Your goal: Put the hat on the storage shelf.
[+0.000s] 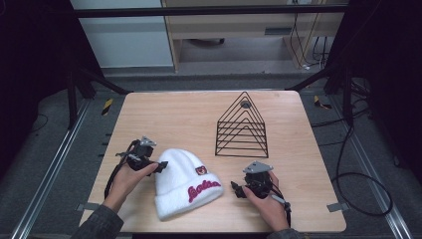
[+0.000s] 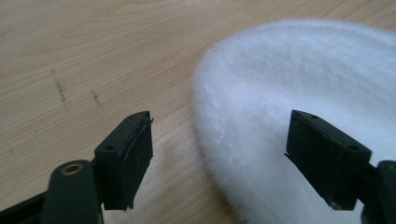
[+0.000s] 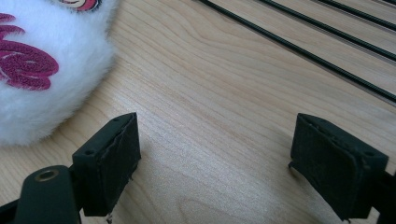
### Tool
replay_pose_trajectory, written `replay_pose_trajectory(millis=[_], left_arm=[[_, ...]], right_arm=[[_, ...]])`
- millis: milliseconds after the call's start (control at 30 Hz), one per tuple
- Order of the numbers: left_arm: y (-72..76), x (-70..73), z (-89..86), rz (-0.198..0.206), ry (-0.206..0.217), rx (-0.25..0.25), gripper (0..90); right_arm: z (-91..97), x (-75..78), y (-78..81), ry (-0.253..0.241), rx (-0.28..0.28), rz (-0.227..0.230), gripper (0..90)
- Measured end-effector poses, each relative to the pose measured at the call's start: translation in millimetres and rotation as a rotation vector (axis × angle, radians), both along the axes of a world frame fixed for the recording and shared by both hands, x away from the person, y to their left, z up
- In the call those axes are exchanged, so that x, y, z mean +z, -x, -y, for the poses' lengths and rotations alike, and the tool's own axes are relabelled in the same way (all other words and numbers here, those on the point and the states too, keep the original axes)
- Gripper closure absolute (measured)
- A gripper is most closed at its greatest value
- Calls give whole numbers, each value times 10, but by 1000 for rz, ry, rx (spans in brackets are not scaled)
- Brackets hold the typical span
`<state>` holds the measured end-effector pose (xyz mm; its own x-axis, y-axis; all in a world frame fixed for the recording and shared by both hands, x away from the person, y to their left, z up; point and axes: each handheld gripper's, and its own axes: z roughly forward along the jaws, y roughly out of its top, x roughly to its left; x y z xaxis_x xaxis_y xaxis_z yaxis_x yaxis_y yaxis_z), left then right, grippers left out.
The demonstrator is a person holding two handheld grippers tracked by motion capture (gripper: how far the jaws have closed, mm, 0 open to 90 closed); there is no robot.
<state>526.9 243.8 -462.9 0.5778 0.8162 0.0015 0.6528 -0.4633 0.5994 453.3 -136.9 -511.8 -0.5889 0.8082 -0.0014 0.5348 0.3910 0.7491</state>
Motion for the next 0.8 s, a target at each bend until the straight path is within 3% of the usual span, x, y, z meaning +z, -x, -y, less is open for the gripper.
replay_pose_trajectory(millis=[367,567,800], left_arm=[[-106,-113,111,-54,-3,-17,349],[-110,-128,160,-82,9,-44,508],[-78,-107,201,-71,-2,-98,749]], right_arm=[[2,0,-2,2,2,2,158],[0,0,0,0,0,0,159],[1,0,-1,1,1,1,158]])
